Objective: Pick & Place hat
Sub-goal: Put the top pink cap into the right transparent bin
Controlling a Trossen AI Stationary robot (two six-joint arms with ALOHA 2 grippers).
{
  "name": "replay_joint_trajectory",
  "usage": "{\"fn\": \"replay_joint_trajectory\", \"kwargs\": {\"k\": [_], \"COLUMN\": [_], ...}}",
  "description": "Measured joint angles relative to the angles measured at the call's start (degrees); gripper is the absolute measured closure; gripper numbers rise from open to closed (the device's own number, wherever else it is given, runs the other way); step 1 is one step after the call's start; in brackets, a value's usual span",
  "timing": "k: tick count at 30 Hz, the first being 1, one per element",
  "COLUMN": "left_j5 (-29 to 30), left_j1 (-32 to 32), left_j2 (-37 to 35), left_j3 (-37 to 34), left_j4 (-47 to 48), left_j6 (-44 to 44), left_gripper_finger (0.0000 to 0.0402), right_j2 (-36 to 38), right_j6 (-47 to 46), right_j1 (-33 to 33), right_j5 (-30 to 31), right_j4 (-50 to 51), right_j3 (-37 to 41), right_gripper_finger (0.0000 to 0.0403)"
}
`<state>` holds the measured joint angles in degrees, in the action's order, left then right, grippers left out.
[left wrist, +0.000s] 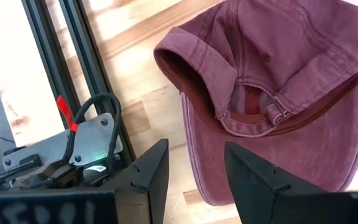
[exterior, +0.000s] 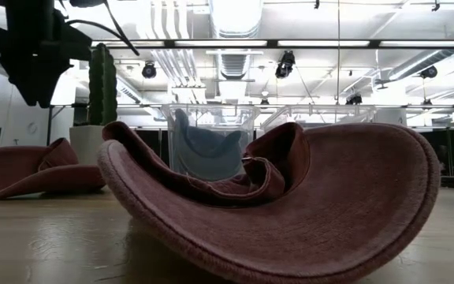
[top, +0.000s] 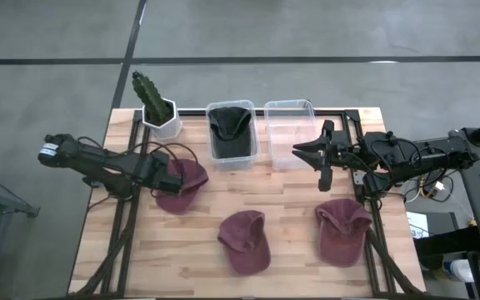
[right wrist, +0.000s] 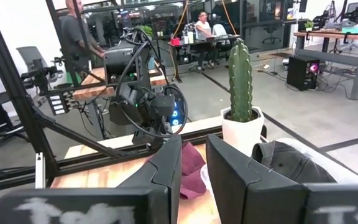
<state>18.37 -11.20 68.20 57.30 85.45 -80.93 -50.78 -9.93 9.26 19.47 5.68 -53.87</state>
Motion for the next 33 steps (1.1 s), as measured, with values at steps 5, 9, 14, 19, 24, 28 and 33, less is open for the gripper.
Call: {"fn": "replay_joint_trajectory", "kwargs": {"k": [5,9,14,19,24,28,33], "left_j5": [2.14,3.02,3.0,2.63,2.52,2.52,2.74], "left_j1": [0.01,0.02,0.02,0.02,0.02,0.02,0.02], "left_j2": [0.02,0.04,0.04,0.05,0.07,0.07,0.07], "left_j3": [0.0,0.0,0.0,0.0,0.0,0.0,-0.17], "left_j4": [0.0,-0.02,-0.58,-3.54,-6.42,-7.05,-7.15], "left_j6": [0.07,0.05,0.76,4.15,8.12,8.6,8.58], "left_gripper_finger": [0.0254,0.0254,0.0254,0.0254,0.0254,0.0254,0.0254], "right_j2": [-0.01,0.01,0.0,-0.01,0.01,0.01,0.01], "right_j6": [-0.37,-0.35,-0.22,0.02,0.07,1.12,1.15], "right_j1": [0.0,0.0,0.0,-0.02,-0.02,-0.02,-0.02], "right_j5": [0.01,0.03,0.04,0.06,0.06,0.08,0.09], "right_j4": [0.01,0.01,0.04,0.04,0.04,0.04,0.04], "right_j3": [0.0,0.0,0.0,0.0,0.0,0.0,0.0], "right_gripper_finger": [0.0335,0.0335,0.0335,0.0335,0.0335,0.0335,0.0335]}}
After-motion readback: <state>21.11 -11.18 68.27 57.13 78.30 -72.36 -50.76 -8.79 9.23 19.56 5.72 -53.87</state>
